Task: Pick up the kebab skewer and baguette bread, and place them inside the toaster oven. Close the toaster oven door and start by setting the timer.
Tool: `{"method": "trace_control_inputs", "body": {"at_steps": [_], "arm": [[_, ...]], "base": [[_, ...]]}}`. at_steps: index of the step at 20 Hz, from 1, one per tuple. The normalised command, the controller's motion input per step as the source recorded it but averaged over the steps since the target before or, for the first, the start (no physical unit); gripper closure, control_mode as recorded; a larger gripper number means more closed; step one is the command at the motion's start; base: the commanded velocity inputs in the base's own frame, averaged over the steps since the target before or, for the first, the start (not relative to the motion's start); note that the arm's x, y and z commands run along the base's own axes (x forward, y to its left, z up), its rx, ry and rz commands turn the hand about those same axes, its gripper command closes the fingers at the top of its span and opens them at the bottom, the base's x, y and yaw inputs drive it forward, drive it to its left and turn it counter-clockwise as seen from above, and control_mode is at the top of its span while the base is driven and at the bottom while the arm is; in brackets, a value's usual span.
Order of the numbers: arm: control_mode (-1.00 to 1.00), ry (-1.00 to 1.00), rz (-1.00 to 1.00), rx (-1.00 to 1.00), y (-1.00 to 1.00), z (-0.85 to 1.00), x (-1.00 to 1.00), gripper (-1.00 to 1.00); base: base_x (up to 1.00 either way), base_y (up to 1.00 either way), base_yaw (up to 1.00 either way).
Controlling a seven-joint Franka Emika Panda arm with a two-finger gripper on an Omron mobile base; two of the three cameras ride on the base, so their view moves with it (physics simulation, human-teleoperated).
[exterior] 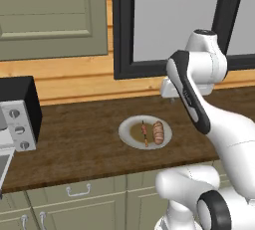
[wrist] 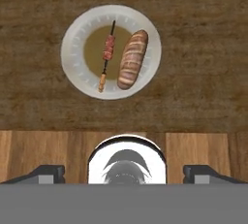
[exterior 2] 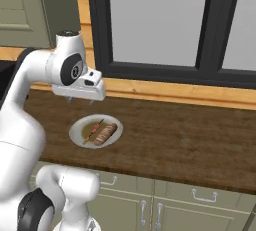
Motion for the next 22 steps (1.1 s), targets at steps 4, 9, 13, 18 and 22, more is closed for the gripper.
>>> {"method": "trace_control_inputs", "body": {"at_steps": [4,9,13,18,22], "arm": [[-1.00,0.10,-0.07,0.00,0.00,-0.25,-0.04,-1.00],[-1.00,0.15,-0.05,0.00,-0.11,-0.66,0.72,-1.00],[-1.00,0.14,-0.01,0.00,0.00,-0.96,0.70,-1.00],[-1.00,0.04,0.00,0.00,0.01,-0.83,0.66,-1.00],[-1.00,-0.01,0.00,0.00,0.00,-0.65,0.50,-1.00]], "base": [[0.00,0.00,0.00],[0.00,0.00,0.00],[0.00,0.00,0.00],[0.00,0.00,0.00],[0.00,0.00,0.00]]}}
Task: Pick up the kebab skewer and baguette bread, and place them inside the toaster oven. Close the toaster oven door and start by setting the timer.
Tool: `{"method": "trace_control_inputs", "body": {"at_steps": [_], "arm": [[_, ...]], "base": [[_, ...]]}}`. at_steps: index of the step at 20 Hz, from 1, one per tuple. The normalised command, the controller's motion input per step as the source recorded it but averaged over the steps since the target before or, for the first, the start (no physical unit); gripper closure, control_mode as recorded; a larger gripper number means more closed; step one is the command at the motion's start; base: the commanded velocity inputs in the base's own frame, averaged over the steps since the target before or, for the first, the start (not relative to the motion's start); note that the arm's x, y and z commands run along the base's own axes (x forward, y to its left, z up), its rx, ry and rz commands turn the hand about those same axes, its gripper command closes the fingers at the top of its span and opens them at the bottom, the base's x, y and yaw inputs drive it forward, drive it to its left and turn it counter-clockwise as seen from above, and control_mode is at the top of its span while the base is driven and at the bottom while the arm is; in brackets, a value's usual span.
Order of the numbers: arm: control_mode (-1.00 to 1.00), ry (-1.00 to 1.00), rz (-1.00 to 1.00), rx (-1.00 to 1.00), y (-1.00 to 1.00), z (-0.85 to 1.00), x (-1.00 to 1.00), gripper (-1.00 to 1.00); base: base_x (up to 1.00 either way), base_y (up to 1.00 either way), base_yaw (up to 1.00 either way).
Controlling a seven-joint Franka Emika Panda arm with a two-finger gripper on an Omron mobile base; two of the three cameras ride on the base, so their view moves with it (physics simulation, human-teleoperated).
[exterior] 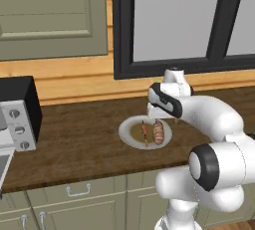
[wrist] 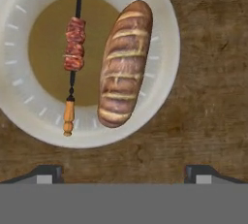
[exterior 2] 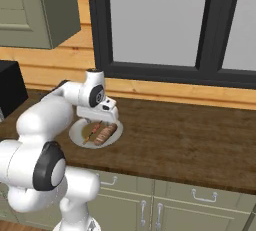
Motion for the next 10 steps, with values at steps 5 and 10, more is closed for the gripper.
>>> {"method": "trace_control_inputs", "body": {"at_steps": [5,10], "arm": [[-1.00,-0.04,0.00,-0.01,0.02,-0.62,0.34,-1.00],[-1.00,-0.16,0.00,-0.01,0.00,-0.40,0.05,-1.00]], "base": [[0.00,0.00,0.00],[0.00,0.00,0.00]]}}
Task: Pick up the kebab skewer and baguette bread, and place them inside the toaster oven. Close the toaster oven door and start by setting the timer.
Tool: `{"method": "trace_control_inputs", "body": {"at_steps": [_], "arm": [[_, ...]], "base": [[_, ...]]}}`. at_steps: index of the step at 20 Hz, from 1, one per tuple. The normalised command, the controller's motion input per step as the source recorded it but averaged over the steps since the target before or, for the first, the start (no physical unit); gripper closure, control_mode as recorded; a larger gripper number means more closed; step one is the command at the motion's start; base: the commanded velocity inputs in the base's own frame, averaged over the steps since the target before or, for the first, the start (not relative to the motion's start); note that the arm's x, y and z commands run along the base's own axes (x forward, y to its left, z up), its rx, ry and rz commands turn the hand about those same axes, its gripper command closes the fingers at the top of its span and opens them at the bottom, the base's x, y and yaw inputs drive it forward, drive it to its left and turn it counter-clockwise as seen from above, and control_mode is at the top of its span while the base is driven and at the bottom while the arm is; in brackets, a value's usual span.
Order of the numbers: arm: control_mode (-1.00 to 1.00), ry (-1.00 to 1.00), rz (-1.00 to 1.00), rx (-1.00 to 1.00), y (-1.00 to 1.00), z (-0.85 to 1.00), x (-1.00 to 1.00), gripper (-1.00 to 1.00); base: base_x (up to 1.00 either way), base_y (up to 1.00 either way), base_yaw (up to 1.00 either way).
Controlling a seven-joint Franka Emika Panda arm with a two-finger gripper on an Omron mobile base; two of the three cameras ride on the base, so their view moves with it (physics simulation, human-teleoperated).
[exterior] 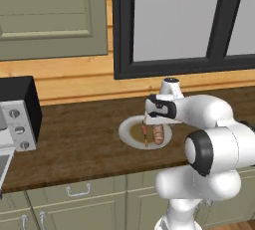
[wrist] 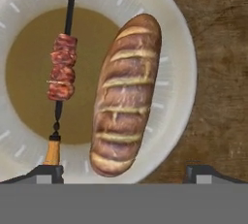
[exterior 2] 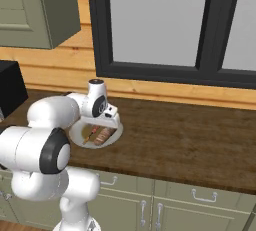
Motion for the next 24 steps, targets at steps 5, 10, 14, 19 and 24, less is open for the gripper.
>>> {"method": "trace_control_inputs", "body": {"at_steps": [5,10,14,19,24], "arm": [[-1.00,-0.19,0.00,-0.02,0.03,-0.31,0.00,-1.00],[-1.00,-0.18,0.00,-0.01,0.10,-0.18,-0.03,-1.00],[-1.00,-0.04,0.00,0.00,0.01,-0.26,0.00,-1.00],[-1.00,0.02,-0.02,0.00,0.00,-0.17,-0.02,-1.00],[-1.00,0.01,-0.01,0.00,0.01,-0.18,0.00,-1.00]], "base": [[0.00,0.00,0.00],[0.00,0.00,0.00],[0.00,0.00,0.00],[0.00,0.00,0.00],[0.00,0.00,0.00]]}}
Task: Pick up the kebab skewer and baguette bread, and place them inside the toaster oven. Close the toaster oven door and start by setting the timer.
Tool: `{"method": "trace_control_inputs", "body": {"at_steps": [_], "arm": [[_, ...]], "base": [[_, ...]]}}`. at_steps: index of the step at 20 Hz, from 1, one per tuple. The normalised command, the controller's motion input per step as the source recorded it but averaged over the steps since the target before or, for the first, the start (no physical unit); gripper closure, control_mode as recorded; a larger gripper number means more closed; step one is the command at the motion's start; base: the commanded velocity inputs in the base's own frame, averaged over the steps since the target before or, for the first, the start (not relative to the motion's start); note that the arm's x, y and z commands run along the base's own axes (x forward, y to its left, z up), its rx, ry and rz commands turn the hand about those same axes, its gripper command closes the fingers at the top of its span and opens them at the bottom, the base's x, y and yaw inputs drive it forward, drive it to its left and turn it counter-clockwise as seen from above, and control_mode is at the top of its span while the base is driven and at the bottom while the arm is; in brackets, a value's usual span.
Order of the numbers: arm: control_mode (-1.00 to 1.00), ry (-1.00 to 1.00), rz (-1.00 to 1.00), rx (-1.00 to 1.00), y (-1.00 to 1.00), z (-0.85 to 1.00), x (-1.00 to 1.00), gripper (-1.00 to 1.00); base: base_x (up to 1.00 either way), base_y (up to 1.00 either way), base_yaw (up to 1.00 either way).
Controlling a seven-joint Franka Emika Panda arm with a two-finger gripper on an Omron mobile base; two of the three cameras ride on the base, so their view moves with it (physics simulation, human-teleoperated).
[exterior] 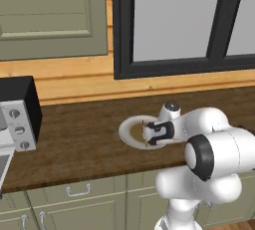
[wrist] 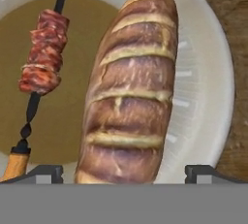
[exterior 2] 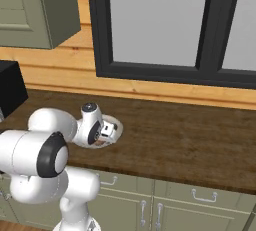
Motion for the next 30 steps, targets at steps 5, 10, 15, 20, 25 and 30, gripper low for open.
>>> {"method": "trace_control_inputs", "body": {"at_steps": [5,10,15,20,25,30], "arm": [[-1.00,0.00,0.00,0.00,0.02,-0.20,0.00,-1.00],[-1.00,0.00,0.00,0.00,0.00,-0.03,0.00,-1.00],[-1.00,0.00,0.00,0.00,0.00,0.00,0.00,-1.00],[-1.00,0.00,0.00,0.00,0.00,0.00,0.00,1.00],[-1.00,0.00,0.00,0.00,0.00,0.00,0.00,1.00],[-1.00,0.04,-0.01,0.00,0.00,0.32,-0.09,1.00]], "base": [[0.00,0.00,0.00],[0.00,0.00,0.00],[0.00,0.00,0.00],[0.00,0.00,0.00],[0.00,0.00,0.00],[0.00,0.00,0.00]]}}
